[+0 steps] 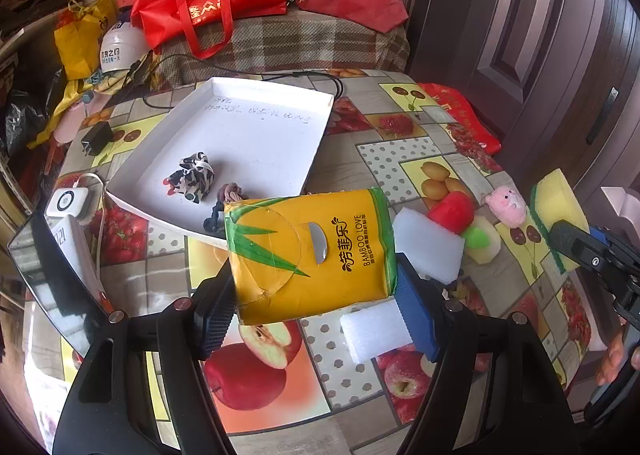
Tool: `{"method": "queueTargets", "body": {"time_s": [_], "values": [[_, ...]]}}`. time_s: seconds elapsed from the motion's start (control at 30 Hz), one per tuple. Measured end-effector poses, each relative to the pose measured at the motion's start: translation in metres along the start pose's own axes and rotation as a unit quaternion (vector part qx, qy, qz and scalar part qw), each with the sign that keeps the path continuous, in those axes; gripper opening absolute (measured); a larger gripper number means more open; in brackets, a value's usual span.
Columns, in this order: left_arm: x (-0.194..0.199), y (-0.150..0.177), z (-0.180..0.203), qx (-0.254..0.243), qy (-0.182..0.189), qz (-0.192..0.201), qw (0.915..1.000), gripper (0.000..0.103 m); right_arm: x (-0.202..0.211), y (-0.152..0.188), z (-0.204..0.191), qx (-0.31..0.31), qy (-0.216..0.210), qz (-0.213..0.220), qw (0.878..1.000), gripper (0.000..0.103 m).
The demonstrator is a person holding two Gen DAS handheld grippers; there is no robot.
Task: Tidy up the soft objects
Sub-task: 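Carry the tissue pack and yellow sponge over the white tray with both tools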
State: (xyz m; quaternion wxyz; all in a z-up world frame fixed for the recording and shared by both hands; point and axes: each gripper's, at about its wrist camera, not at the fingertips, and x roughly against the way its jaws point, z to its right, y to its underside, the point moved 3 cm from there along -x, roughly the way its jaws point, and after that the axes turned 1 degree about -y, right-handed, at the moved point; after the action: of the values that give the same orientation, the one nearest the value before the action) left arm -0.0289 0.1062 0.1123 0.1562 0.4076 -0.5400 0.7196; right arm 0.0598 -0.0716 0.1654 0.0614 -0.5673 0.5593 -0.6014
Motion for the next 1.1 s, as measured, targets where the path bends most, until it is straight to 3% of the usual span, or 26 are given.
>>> {"method": "queueTargets", "body": {"time_s": [0.37, 1.1], "values": [[-0.005, 0.006, -0.006, 0.013, -0.002, -0.005, 0.9999, 0.073, -0.005, 0.008, -0.01, 0.003, -0.004, -0.01, 1.0, 0.041], [-0.02, 0.01, -0.031, 0.049, -0.007, -0.019, 0.9986, 0.073, -0.032, -0.01, -0.021, 0.022, -0.012, -0.039, 0.999, 0.041]]}}
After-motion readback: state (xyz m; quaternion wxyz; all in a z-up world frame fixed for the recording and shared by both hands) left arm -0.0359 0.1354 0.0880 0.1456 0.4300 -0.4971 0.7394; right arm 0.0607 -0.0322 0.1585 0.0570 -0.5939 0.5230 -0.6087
